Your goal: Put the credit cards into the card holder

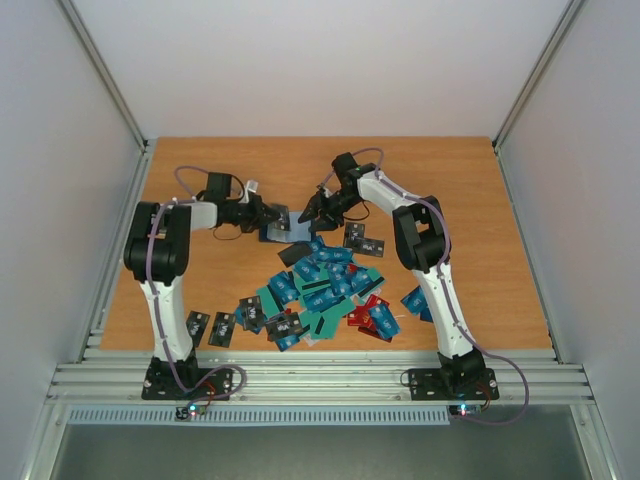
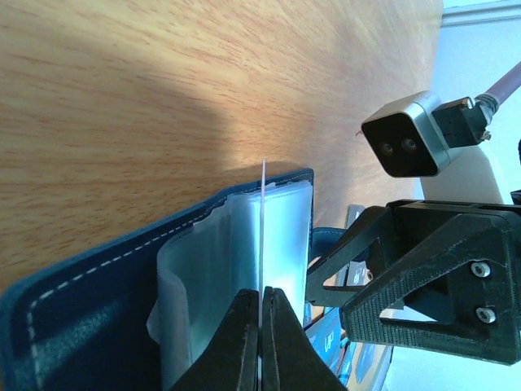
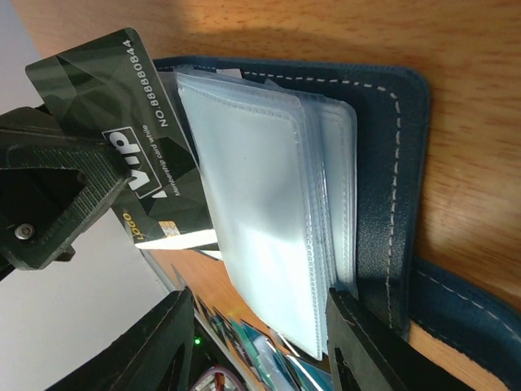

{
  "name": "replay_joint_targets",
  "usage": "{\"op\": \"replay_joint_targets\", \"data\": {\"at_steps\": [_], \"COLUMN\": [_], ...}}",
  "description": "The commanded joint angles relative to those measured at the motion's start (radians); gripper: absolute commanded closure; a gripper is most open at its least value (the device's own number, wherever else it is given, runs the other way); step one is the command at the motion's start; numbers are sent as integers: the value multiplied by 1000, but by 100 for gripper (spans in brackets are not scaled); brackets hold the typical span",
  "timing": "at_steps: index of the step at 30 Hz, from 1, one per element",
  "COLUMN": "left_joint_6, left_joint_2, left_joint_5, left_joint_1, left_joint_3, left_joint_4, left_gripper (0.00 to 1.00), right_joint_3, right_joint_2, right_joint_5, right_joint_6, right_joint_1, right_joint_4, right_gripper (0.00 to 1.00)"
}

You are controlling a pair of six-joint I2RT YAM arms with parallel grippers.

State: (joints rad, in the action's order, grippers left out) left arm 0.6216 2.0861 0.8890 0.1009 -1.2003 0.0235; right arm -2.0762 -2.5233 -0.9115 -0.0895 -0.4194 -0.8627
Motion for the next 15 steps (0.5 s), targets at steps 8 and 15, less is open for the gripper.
{"op": "replay_joint_targets", "data": {"at_steps": [8,15], "left_joint_6": [-11,-84], "left_joint_2": [42,-13], "left_joint_5": [24,-64], "left_joint_1": [13,19], "left_joint_3": [12,5], "left_joint_4": [-52,160], "left_gripper": [100,100], "right_joint_3": [7,8], "right_joint_2": [-17,-20], "right_joint_5": [46,50], "right_joint_6": [-16,-43], "right_joint_1": [6,5], "right_joint_4": [10,34], "right_gripper": [54,54]}}
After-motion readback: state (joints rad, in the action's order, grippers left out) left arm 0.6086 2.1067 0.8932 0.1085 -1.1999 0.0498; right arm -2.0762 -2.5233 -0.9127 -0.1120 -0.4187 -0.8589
